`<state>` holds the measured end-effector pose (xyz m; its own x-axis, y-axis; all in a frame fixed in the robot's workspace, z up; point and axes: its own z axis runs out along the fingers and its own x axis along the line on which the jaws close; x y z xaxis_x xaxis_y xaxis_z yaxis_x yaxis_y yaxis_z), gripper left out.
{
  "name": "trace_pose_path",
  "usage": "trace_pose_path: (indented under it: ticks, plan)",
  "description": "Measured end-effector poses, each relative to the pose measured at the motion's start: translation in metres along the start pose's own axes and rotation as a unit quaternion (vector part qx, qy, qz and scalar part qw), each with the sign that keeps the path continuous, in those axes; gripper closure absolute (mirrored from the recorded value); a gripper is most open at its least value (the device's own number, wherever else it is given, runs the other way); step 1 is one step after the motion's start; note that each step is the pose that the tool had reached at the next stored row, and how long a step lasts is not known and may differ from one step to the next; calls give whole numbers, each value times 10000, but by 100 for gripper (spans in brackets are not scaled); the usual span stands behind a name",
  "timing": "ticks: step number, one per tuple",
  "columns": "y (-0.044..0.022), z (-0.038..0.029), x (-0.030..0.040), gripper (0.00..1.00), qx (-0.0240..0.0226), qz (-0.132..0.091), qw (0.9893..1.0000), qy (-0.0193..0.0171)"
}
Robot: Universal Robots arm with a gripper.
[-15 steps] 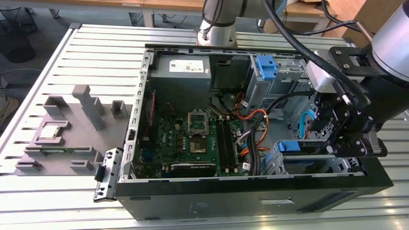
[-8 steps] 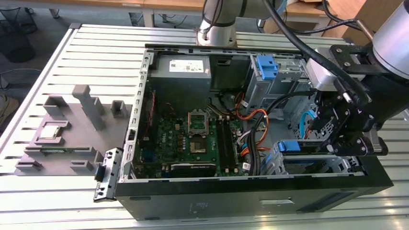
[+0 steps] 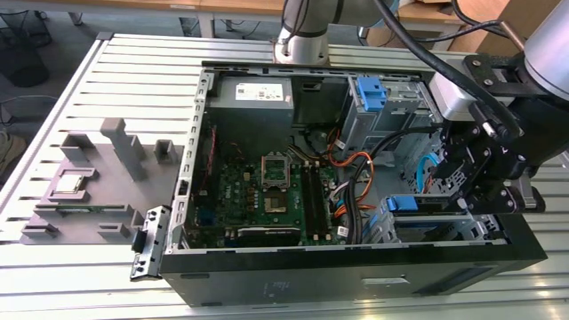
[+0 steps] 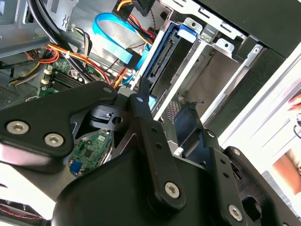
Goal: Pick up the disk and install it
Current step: 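Insert the first disk wire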
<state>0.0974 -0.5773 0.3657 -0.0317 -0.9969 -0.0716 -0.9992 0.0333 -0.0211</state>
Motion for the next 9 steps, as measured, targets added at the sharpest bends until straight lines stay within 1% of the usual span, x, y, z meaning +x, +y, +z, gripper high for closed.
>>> trace_pose_path:
  ticks: [9]
  plan:
    - [-1,-53,-4,51,-2,0,10000,0]
